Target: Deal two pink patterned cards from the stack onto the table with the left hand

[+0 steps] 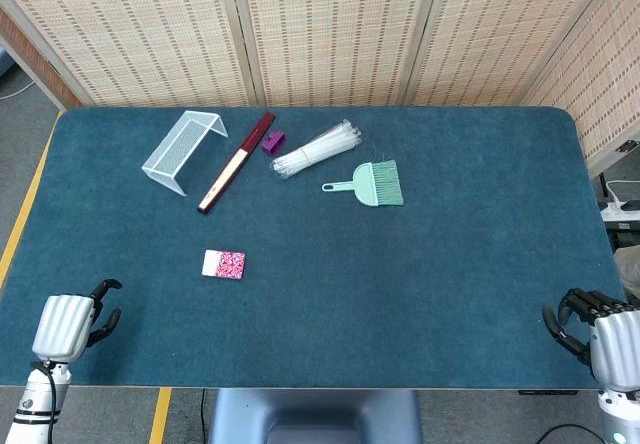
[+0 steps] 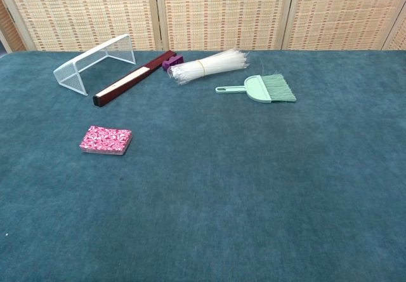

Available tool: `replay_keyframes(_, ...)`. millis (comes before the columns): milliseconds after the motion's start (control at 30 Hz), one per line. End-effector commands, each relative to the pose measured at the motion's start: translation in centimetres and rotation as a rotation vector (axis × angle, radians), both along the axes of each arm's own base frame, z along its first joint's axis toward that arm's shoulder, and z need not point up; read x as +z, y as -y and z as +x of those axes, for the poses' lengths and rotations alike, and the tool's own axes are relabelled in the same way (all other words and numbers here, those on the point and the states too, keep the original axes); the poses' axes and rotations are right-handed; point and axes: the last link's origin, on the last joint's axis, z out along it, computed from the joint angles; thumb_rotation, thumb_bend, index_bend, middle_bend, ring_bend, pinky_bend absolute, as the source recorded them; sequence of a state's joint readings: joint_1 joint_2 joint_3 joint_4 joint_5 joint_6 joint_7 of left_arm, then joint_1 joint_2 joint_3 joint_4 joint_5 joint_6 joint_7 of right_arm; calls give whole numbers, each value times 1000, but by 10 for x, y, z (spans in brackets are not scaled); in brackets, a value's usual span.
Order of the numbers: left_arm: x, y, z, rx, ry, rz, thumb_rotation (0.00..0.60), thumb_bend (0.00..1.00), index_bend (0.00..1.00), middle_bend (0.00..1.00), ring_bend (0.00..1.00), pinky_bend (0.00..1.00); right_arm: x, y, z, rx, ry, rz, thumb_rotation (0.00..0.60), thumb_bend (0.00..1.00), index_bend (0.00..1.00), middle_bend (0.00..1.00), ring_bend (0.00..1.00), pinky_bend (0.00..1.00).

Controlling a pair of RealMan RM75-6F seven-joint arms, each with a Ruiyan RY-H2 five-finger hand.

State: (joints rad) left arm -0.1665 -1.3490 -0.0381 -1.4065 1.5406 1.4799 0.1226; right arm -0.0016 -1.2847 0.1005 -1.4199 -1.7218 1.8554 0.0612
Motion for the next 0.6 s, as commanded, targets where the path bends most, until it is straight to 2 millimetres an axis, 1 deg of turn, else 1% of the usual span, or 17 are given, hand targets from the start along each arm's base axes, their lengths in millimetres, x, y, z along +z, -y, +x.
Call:
replay_keyframes(33, 0, 0, 0, 2, 1, 0, 600, 335, 355, 993, 1000, 1000, 0, 0, 0, -9, -1, -6, 600, 226, 772, 699, 733, 914)
replay_keyframes(233, 2, 0, -1, 19, 6, 11, 600, 335, 331, 993, 1000, 1000, 1, -2, -1, -31, 0, -17, 600, 226, 763, 699, 733, 914)
replay_keyframes(367, 0, -3, 3, 14, 30, 2, 600, 339, 319, 994, 1000, 1000, 2, -2, 0, -27, 9, -26, 600, 226, 762, 700, 733, 914)
replay_keyframes(533, -7, -21, 17, -21, 45, -40, 600, 341, 282, 1000, 1000, 1000, 5, -1, 0, -29, 20, -47, 600, 226, 761, 699, 733, 914)
replay_keyframes(600, -12, -29, 25, -31, 45, -70, 600, 341, 227, 1000, 1000, 1000, 5, -2, 0, -26, 21, -48, 600, 226, 761, 699, 733, 914)
